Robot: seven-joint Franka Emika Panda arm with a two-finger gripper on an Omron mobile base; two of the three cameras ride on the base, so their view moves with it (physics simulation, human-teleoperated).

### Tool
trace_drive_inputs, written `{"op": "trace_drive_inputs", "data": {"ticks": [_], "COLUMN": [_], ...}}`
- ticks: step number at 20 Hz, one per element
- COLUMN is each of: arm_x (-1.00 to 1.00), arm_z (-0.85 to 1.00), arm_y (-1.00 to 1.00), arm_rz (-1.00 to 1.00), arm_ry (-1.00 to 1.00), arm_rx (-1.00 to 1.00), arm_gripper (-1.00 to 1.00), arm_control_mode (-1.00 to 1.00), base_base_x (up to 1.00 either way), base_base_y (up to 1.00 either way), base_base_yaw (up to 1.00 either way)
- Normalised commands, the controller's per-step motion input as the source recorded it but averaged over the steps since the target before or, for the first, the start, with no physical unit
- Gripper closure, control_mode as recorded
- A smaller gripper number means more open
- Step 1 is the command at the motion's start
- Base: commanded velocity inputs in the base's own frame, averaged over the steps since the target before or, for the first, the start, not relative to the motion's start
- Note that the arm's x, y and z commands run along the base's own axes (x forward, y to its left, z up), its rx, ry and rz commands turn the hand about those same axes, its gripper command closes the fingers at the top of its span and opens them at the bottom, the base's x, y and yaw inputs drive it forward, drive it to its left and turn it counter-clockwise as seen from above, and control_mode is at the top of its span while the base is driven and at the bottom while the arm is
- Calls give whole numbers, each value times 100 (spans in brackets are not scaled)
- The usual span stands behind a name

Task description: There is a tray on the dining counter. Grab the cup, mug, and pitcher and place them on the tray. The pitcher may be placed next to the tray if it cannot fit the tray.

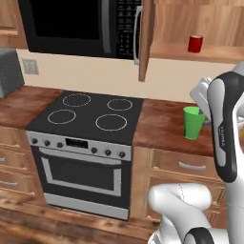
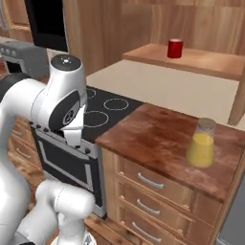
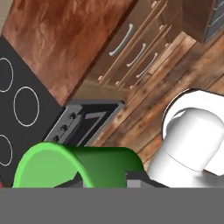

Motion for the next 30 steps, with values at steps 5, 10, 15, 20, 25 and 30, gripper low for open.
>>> {"op": "trace_drive_inputs", "data": {"ticks": [5, 10, 15, 20, 25, 30], "arm_x": [0, 0, 0, 0, 0, 0], "arm_z": [0, 0, 0, 0, 0, 0], "arm_y": [0, 0, 0, 0, 0, 0], "arm_rz": [0, 0, 0, 0, 0, 0], "arm_ry": [0, 0, 0, 0, 0, 0], "arm_rx": [0, 0, 0, 0, 0, 0], "arm_gripper": [100, 100, 100, 100, 100, 100], "arm_control_mode": [100, 100, 100, 100, 100, 100], "base_base_x": [-23, 0, 0, 0, 0, 8], "base_base_y": [17, 18, 8, 4, 2, 17], "base_base_yaw": [63, 69, 74, 80, 80, 69]}}
